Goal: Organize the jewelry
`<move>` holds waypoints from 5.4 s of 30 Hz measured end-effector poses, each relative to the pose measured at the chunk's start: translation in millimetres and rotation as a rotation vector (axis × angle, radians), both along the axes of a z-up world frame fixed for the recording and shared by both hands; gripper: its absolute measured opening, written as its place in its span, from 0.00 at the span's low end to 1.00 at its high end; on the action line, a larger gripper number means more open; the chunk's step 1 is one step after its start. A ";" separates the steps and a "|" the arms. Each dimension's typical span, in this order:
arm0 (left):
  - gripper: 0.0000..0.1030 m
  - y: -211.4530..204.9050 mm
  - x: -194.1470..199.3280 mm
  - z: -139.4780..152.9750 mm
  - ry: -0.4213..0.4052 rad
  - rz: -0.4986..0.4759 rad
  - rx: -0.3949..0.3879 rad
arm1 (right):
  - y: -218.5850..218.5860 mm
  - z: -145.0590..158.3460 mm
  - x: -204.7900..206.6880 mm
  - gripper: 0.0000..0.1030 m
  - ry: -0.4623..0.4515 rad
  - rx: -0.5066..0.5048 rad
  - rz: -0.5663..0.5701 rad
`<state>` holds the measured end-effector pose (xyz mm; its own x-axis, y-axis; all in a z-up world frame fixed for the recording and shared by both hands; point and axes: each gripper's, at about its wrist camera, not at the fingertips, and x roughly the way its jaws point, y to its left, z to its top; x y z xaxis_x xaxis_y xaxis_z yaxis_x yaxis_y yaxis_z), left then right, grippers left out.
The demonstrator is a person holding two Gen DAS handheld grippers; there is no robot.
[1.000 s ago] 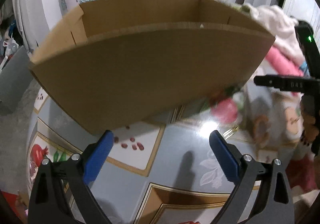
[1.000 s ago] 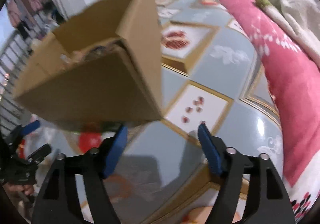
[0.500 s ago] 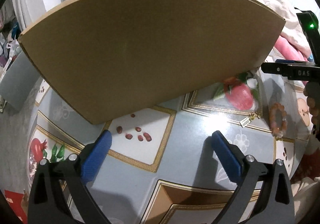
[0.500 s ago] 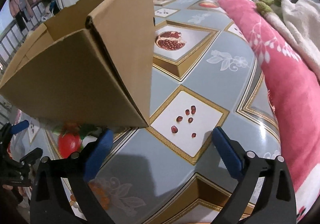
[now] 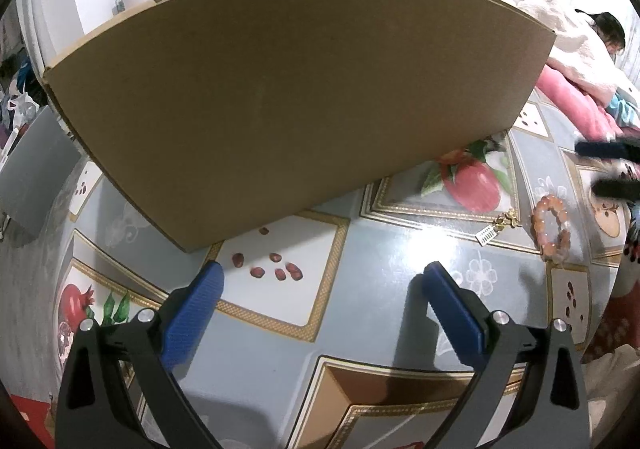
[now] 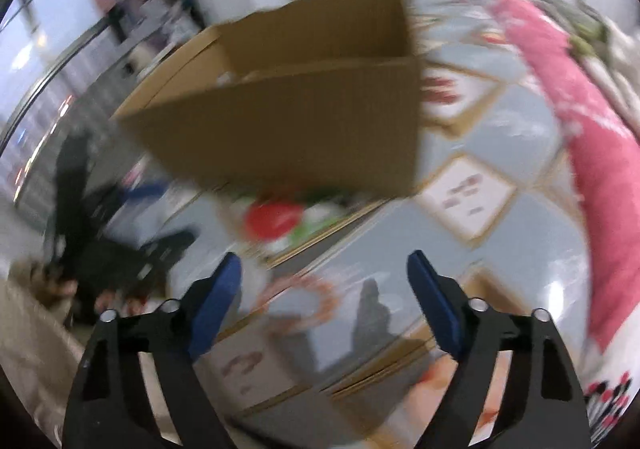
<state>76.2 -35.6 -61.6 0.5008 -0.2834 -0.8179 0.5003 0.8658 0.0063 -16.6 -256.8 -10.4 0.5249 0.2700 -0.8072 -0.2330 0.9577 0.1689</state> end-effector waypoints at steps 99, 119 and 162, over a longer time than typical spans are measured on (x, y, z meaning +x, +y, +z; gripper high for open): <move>0.04 -47.5 -4.3 16.8 0.080 -0.270 -0.027 | 43.2 -26.2 30.0 0.06 -0.041 -0.179 0.309; 0.04 -44.6 -2.8 18.0 0.073 -0.271 -0.031 | 38.8 -16.2 26.3 0.05 -0.067 -0.149 0.231; 0.04 -6.2 102.6 101.9 0.018 -0.096 -0.143 | 62.0 59.5 136.0 0.05 -0.155 0.072 0.238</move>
